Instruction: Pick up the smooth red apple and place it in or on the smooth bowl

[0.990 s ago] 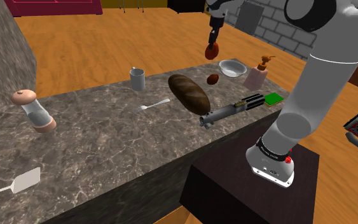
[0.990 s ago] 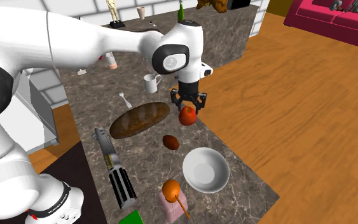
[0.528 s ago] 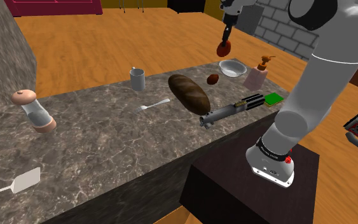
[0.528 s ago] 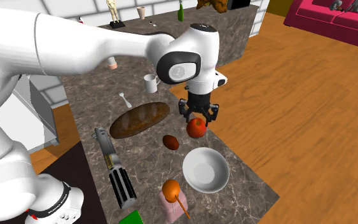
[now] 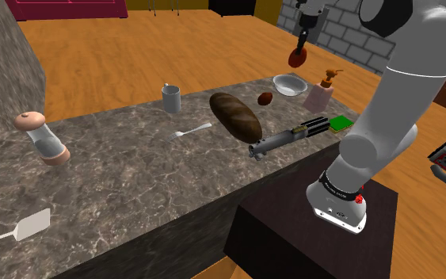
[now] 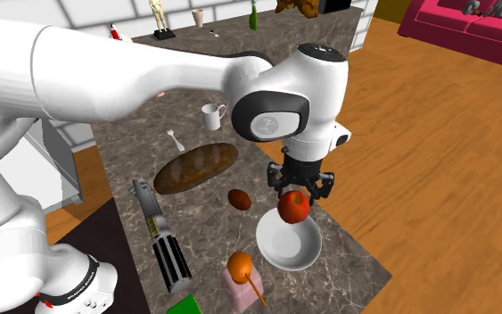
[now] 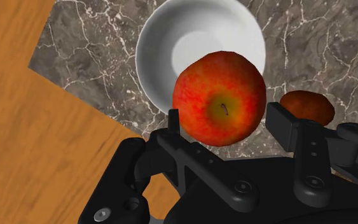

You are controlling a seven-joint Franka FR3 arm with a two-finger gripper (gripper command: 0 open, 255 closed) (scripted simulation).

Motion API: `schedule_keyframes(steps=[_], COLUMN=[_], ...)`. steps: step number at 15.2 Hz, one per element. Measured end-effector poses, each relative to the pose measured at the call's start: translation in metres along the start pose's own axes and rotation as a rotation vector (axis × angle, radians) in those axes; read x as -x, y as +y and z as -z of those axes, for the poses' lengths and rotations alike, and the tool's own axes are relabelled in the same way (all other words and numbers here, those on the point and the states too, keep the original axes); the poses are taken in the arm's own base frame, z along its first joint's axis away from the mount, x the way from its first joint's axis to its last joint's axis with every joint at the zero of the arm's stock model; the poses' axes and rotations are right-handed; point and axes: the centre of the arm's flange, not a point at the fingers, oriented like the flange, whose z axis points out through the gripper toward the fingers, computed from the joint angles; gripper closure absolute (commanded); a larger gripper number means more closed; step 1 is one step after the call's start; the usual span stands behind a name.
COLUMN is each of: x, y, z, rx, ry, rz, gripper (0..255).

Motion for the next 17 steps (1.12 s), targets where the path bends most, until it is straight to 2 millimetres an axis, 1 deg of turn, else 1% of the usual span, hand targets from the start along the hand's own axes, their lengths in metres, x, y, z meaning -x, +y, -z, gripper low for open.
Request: schedule_keyframes(steps=[2,4,17], x=[0.007,0.008,0.006], y=[0.005,0.006,0.004], z=[-0.003,-0.014,-0.081], rx=[0.000,-0.001,-0.001], ry=[0.000,0.000,-0.001], rz=[0.001,0.001,0.002], gripper=[255,255,255])
